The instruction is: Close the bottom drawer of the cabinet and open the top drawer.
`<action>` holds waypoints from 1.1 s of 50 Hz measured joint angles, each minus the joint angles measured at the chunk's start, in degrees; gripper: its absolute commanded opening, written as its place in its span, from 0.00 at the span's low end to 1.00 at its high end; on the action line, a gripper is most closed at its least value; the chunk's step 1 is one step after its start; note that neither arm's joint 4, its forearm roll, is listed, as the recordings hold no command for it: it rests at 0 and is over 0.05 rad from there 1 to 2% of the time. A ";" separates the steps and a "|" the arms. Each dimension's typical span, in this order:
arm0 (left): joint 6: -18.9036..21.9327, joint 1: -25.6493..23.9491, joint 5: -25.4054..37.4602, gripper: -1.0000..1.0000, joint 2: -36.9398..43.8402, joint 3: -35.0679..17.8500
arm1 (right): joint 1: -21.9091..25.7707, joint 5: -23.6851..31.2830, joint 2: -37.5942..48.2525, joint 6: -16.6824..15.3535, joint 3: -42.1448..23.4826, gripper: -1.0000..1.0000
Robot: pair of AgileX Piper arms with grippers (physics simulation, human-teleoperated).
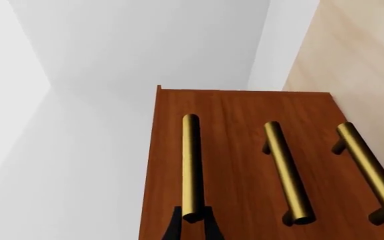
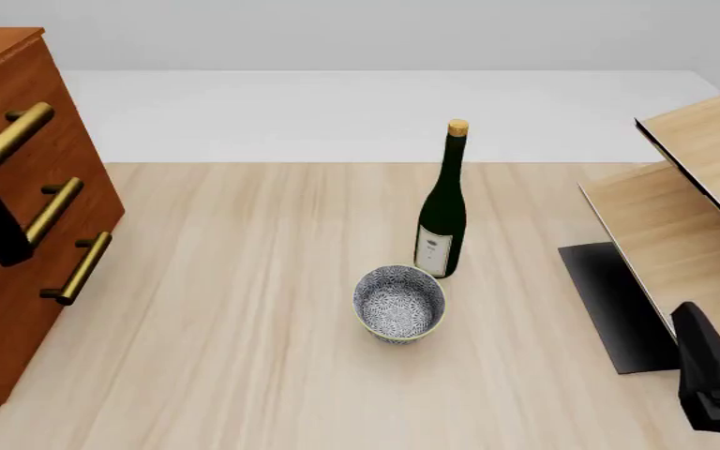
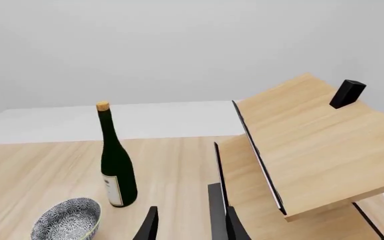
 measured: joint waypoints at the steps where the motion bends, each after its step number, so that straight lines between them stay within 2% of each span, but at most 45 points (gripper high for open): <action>1: 0.05 -0.11 0.02 0.00 -0.04 0.02 | -0.01 0.00 0.01 0.03 0.00 1.00; 28: 1.17 -3.73 -0.10 0.00 -0.31 0.22 | -0.12 -0.66 0.77 0.49 -0.07 1.00; 55: 2.89 -8.56 -4.02 0.00 4.00 -1.26 | -0.10 -0.97 1.22 0.99 -0.14 1.00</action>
